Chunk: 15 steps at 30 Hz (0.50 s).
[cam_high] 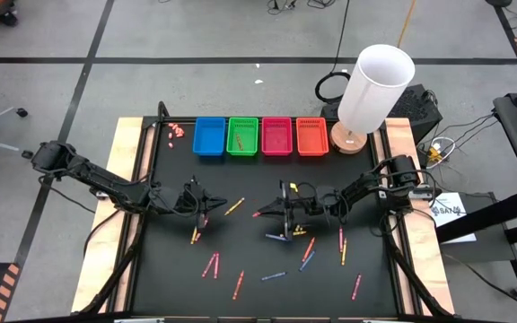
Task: Sort crayons
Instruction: Put the orange crayon into the green bin
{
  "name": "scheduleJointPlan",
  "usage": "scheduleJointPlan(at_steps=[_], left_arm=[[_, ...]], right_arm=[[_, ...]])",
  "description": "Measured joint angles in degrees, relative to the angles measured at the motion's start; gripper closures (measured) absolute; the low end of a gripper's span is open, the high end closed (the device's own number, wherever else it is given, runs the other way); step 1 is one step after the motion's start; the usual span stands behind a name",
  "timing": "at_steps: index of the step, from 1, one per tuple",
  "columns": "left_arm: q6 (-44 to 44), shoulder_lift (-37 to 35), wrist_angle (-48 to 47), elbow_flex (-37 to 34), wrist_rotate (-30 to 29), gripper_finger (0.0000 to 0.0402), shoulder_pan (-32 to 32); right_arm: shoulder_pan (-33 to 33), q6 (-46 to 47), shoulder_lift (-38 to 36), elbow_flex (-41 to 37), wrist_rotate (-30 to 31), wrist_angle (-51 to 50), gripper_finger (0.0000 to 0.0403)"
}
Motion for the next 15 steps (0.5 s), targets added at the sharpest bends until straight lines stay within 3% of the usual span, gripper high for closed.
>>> scheduleJointPlan(at_steps=[15], left_arm=[[-1.46,0.0,-0.02,0.0,0.0,0.0401,-0.07]], right_arm=[[0.0,18.45,-0.01,0.0,0.21,-0.09,0.0399]])
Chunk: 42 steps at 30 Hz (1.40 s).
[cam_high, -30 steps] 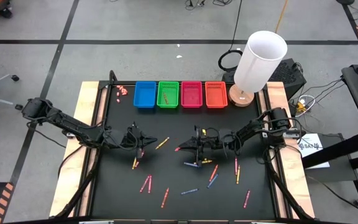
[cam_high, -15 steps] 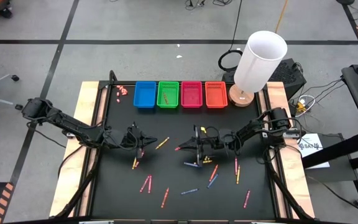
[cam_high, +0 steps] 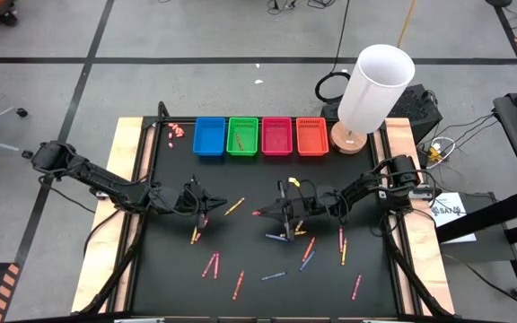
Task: Sort crayons
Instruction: Put the orange crayon into the green bin
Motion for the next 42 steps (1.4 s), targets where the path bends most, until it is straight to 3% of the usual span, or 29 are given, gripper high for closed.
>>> scheduleJointPlan(at_steps=[11,21,30,33,42], left_arm=[[0.02,0.0,0.0,0.0,0.0,0.0401,0.0],[0.07,0.0,-0.55,0.02,0.0,0.0401,0.0],[0.59,0.0,-0.52,0.02,0.0,0.0401,0.0],[1.69,0.0,-0.52,0.02,-0.19,0.0401,0.0],[1.99,0.0,-0.5,0.02,-0.34,0.0401,0.0]], right_arm=[[0.0,15.64,0.01,0.0,0.01,-0.17,0.0399],[0.0,18.12,0.02,0.0,0.47,-0.18,0.0399],[-2.05,18.58,0.02,0.46,12.33,-0.81,0.0399],[-4.83,18.58,0.02,2.44,14.92,-4.74,0.0399],[-14.21,18.6,0.06,15.86,14.9,-24.13,0.0399]])
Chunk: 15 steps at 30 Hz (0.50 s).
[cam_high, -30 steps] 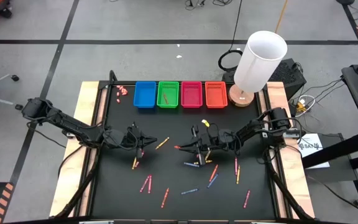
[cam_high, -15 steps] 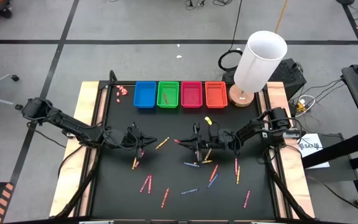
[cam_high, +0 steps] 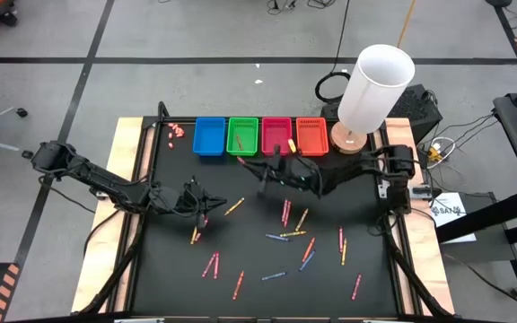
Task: Sort crayons
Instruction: Put the orange crayon into the green bin
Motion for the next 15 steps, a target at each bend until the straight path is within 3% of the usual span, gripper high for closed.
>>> scheduleJointPlan(at_steps=[7,15], left_arm=[[-0.3,0.0,0.0,0.0,-0.03,0.0401,0.0],[-0.39,0.02,-0.04,0.0,-0.05,0.0401,0.0]], right_arm=[[-6.45,2.13,0.0,10.73,0.14,-16.78,0.0399],[-11.84,10.61,2.61,12.6,0.39,-16.68,0.0399]])
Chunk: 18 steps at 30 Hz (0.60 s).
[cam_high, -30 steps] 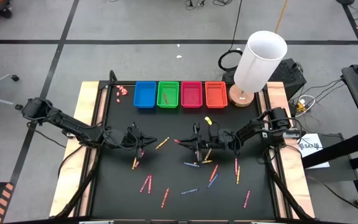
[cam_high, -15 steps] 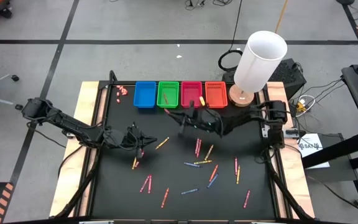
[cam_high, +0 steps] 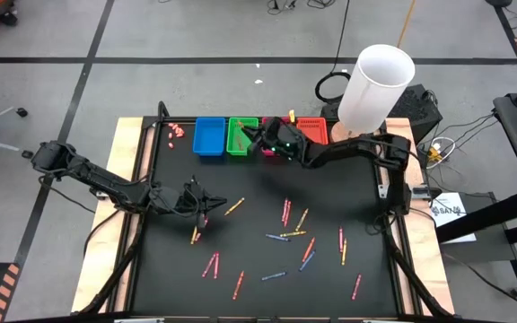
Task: Sort crayons
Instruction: Put the orange crayon into the green bin
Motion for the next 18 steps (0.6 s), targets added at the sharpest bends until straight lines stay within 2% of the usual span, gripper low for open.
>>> scheduleJointPlan(at_steps=[9,14,18], left_arm=[[-0.07,0.0,0.09,0.02,0.0,0.0401,0.0],[-0.09,0.0,0.11,0.02,0.0,0.0401,0.0],[-0.11,0.0,0.11,0.02,0.0,0.0401,0.0]], right_arm=[[-0.93,5.89,4.75,0.0,6.79,3.16,0.0399],[-0.9,7.33,5.38,-0.02,7.07,2.07,0.0397],[-0.9,7.12,5.36,-0.02,7.15,0.58,0.0381]])
